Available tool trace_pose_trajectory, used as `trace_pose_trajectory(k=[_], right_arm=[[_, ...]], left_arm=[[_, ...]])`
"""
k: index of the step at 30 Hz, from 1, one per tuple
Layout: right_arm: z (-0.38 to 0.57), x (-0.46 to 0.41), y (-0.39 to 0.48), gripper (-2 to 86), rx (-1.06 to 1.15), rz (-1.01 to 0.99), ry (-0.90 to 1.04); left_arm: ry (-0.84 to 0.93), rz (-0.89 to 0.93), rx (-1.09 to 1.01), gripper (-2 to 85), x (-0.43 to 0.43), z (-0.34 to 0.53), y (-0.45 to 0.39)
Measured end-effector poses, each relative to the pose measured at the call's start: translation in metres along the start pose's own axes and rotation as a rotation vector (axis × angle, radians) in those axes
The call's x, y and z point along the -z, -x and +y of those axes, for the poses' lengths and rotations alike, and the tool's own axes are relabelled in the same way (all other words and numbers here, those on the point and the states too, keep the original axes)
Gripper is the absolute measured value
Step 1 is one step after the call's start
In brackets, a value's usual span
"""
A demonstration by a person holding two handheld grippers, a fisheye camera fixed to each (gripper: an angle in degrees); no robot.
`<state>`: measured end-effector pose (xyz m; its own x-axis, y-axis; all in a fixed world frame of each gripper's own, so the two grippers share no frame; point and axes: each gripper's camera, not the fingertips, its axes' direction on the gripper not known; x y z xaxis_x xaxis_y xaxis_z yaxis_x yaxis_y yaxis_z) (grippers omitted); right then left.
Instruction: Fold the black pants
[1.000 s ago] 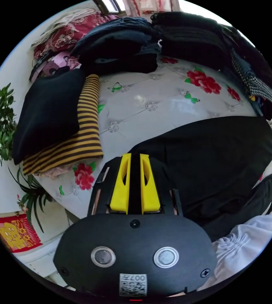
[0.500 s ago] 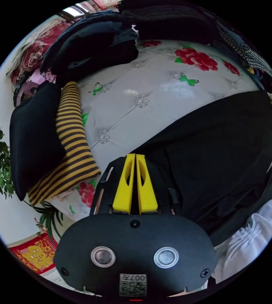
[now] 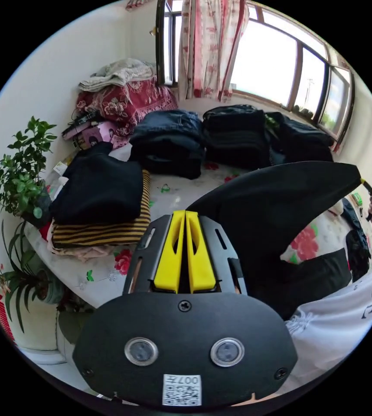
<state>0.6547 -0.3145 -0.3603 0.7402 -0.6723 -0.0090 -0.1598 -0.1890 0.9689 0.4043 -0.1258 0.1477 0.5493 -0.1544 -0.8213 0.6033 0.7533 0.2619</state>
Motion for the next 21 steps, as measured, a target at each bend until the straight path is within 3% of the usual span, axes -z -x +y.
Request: trace_pose_trajectory(k=[5, 9, 11, 13, 16, 21], right_arm=[[0.088, 0.047, 0.016, 0.4, -0.035, 0.076, 0.173], [0.219, 0.022, 0.000, 3.3, -0.351, 0.030, 0.539], [0.250, 0.030, -0.003, 4.8, -0.463, 0.018, 0.536], [0.255, 0.052, -0.008, 6.8, -0.548, 0.025, 0.413], [0.233, 0.056, -0.019, 8.6, -0.554, 0.023, 0.320], [0.189, -0.013, -0.009, 8.8, -0.390, 0.044, 0.502]], left_arm=[[0.040, 0.036, 0.019, -1.0, 0.032, 0.073, 0.000], [0.248, 0.039, 0.052, -1.0, 0.007, 0.141, -0.003], [0.303, 0.031, 0.062, -1.0, 0.000, 0.157, -0.002], [0.313, 0.027, 0.060, -1.0, 0.000, 0.162, 0.001], [0.285, 0.024, 0.039, -1.0, 0.008, 0.152, 0.005], [0.224, 0.017, 0.003, -0.9, 0.023, 0.132, 0.009]])
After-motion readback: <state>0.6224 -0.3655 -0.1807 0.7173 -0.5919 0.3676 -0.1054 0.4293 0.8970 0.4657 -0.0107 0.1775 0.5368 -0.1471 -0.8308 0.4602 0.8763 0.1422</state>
